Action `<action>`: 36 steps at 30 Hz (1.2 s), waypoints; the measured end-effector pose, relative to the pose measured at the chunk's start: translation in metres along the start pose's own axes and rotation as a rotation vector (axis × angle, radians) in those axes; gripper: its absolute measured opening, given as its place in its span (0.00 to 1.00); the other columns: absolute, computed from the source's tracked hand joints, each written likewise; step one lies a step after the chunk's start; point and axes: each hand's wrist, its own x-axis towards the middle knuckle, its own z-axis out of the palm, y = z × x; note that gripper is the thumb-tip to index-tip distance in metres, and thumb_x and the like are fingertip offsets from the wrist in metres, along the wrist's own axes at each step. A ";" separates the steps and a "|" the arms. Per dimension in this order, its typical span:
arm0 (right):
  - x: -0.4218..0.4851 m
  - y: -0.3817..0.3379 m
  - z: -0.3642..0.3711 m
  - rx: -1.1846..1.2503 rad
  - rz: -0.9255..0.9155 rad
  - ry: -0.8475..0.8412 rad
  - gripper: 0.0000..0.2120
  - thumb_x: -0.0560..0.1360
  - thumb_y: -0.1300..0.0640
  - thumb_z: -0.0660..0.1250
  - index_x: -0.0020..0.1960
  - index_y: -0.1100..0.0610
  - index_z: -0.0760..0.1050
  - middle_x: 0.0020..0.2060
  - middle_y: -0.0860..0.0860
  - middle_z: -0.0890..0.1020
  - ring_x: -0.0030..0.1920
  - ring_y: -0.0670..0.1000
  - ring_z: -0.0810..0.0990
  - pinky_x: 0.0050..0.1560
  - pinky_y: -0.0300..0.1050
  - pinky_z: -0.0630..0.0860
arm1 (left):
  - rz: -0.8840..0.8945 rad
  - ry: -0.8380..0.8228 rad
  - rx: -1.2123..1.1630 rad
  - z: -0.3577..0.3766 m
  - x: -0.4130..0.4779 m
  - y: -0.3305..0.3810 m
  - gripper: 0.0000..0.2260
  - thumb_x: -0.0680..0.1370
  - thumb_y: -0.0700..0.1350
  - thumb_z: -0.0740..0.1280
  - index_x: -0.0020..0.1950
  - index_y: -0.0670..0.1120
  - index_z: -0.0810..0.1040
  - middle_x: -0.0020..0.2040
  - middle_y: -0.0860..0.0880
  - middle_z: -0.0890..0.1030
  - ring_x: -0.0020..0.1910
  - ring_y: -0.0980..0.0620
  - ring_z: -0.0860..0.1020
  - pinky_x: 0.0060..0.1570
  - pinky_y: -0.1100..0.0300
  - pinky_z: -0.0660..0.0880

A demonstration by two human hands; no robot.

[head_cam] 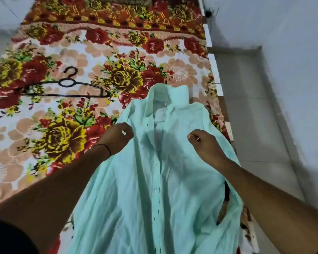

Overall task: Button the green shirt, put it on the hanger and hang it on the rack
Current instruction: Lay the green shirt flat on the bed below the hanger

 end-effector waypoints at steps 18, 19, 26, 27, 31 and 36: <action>0.217 0.046 0.057 0.326 0.227 0.083 0.24 0.73 0.54 0.73 0.64 0.60 0.67 0.58 0.56 0.78 0.55 0.56 0.80 0.52 0.52 0.79 | -0.225 0.145 0.134 0.070 0.202 0.006 0.12 0.76 0.47 0.66 0.59 0.48 0.73 0.65 0.44 0.76 0.71 0.38 0.64 0.69 0.38 0.57; 0.217 0.046 0.056 0.387 0.227 0.094 0.21 0.73 0.58 0.73 0.61 0.60 0.69 0.55 0.55 0.79 0.51 0.53 0.81 0.44 0.48 0.78 | -0.219 0.152 0.122 0.069 0.202 0.007 0.07 0.75 0.47 0.67 0.52 0.49 0.74 0.61 0.43 0.78 0.69 0.37 0.67 0.69 0.37 0.58; 0.160 0.010 0.028 0.546 0.079 0.205 0.07 0.75 0.59 0.71 0.50 0.60 0.79 0.43 0.54 0.82 0.36 0.44 0.78 0.34 0.37 0.71 | -0.049 0.203 -0.280 0.036 0.151 0.018 0.13 0.69 0.56 0.77 0.38 0.49 0.80 0.34 0.52 0.80 0.36 0.47 0.79 0.42 0.50 0.76; 0.148 0.003 0.022 0.566 0.059 0.220 0.09 0.75 0.58 0.72 0.53 0.60 0.79 0.45 0.53 0.84 0.37 0.44 0.80 0.35 0.38 0.74 | -0.038 0.194 -0.283 0.029 0.139 0.022 0.13 0.69 0.56 0.77 0.36 0.49 0.80 0.33 0.52 0.80 0.35 0.47 0.78 0.39 0.50 0.75; 0.094 -0.025 -0.003 0.425 -0.046 0.274 0.13 0.73 0.49 0.73 0.55 0.54 0.82 0.50 0.48 0.85 0.51 0.53 0.83 0.54 0.54 0.80 | 0.025 0.235 -0.341 -0.007 0.082 0.033 0.18 0.66 0.57 0.75 0.40 0.43 0.82 0.36 0.41 0.82 0.34 0.46 0.78 0.39 0.43 0.77; 0.015 -0.077 -0.040 0.051 -0.202 0.446 0.12 0.73 0.45 0.72 0.55 0.48 0.83 0.56 0.40 0.80 0.56 0.46 0.66 0.57 0.41 0.57 | 0.215 0.284 -0.467 -0.063 -0.009 0.056 0.08 0.72 0.48 0.77 0.40 0.45 0.82 0.33 0.50 0.80 0.33 0.57 0.73 0.33 0.56 0.73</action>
